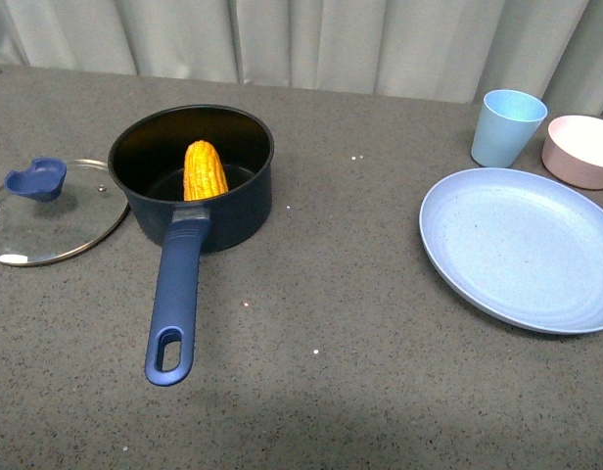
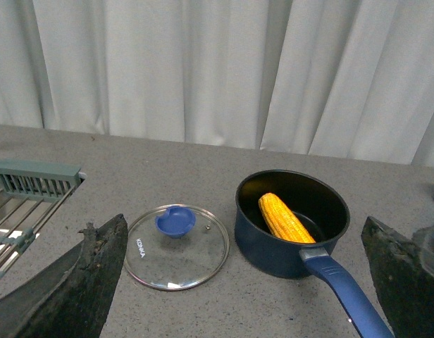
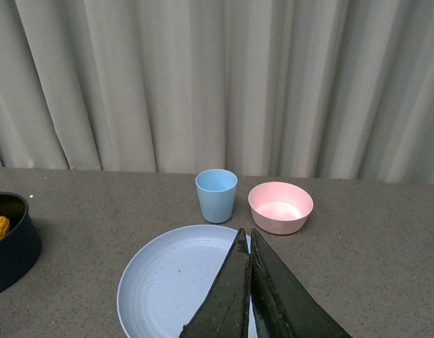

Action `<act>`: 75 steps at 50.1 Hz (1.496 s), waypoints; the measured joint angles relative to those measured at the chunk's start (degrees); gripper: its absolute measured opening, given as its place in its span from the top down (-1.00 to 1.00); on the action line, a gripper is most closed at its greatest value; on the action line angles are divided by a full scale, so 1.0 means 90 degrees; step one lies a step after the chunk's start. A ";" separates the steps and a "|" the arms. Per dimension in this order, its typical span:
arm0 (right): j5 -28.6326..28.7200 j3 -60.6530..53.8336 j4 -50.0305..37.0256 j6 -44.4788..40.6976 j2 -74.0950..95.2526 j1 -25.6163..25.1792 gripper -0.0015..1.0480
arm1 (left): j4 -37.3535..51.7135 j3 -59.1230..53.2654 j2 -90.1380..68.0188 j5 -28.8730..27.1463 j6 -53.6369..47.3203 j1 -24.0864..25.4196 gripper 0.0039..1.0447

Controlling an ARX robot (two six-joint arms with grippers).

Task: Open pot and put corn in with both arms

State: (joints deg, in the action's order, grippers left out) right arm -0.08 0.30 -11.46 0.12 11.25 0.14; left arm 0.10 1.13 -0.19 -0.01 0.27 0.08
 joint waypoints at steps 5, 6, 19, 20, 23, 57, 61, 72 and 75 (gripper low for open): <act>0.0000 0.0000 0.0112 0.0000 -0.0112 0.0000 0.98 | 0.0000 0.0000 0.0000 0.0000 0.0000 0.0000 -0.88; 0.0000 0.0000 0.0141 0.0000 -0.0141 0.0000 0.98 | 0.0000 0.0000 0.0000 0.0000 -0.0002 0.0000 -0.88; 0.0015 0.0002 0.1251 -0.0005 -0.1214 0.0000 0.98 | -0.0002 0.0000 0.0000 0.0000 -0.0002 0.0000 -0.88; 0.0015 0.0002 0.1256 -0.0005 -0.1214 0.0000 0.98 | -0.0002 0.0000 0.0000 0.0000 0.0000 0.0000 -0.88; 0.0015 0.0002 0.1260 -0.0005 -0.1214 0.0000 0.98 | -0.0002 0.0000 0.0000 0.0000 0.0000 0.0000 -0.88; 0.0017 0.0002 0.1263 -0.0012 -0.1222 0.0000 -0.82 | -0.0002 0.0000 0.0000 0.0000 -0.0002 0.0000 -0.88; 0.0017 0.0002 0.1263 -0.0010 -0.1222 0.0000 -0.82 | -0.0002 0.0000 0.0000 0.0000 -0.0002 0.0000 -0.88; 0.0017 0.0002 0.1263 -0.0010 -0.1222 0.0000 -0.82 | -0.0002 0.0000 0.0000 0.0000 0.0000 0.0000 -0.88; 0.0017 0.0002 0.1263 -0.0010 -0.1222 0.0000 -0.82 | -0.0002 0.0000 0.0000 0.0000 0.0000 0.0000 -0.88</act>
State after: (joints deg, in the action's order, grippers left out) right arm 0.08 0.32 -0.10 0.03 0.25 0.14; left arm 0.08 1.13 -0.19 -0.01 0.27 0.08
